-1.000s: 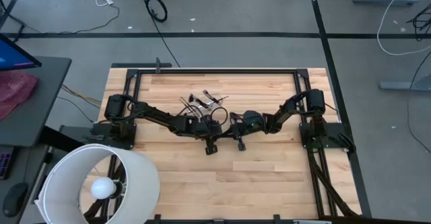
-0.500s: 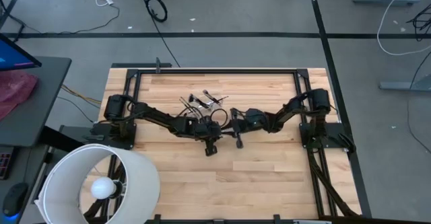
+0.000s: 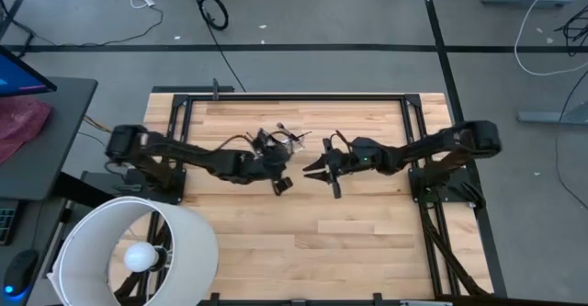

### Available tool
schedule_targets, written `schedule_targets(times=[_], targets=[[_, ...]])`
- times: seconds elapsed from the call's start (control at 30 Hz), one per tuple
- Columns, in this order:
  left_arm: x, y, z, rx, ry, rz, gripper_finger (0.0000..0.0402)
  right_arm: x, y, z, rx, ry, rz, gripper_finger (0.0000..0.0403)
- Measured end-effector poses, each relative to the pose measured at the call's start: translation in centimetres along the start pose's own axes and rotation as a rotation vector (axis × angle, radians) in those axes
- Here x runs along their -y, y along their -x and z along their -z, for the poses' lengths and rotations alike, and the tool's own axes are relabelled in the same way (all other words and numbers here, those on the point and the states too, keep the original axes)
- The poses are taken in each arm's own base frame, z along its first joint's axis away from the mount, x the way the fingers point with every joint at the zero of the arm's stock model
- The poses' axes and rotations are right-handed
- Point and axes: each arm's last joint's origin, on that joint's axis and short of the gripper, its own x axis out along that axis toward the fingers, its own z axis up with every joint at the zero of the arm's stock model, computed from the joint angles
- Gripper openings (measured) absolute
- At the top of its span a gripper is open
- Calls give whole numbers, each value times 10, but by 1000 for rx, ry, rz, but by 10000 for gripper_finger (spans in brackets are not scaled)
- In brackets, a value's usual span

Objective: Put items in baskets/containers
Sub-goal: Put the black eyeshadow brush into the transparent organizer

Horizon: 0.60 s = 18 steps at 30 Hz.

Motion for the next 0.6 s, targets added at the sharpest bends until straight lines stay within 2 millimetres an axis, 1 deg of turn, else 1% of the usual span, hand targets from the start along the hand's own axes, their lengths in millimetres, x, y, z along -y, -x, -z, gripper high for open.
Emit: schedule_targets(times=[0.07, 0.17, 0.27, 0.37, 0.47, 0.6], targets=[[-4, 16, -9, 56, -3, -27, 22, -4, 6, -10, 21, 30, -2, 85], [-6, 38, -16, 113, -16, -53, 26, -9, 15, -25, 58, 65, 1, 89], [-2, 51, -17, 154, -18, -68, 20, -12, 23, -33, 100, 107, 1, 98], [6, 56, -9, 161, -47, -86, 16, -14, 27, -27, 122, 113, -2, 107], [13, 58, 0, 206, -31, -83, 21, -15, 29, -13, 140, 106, 16, 115], [21, 59, 7, 305, -22, -39, 25, -12, 23, -9, 230, 51, 61, 124]])
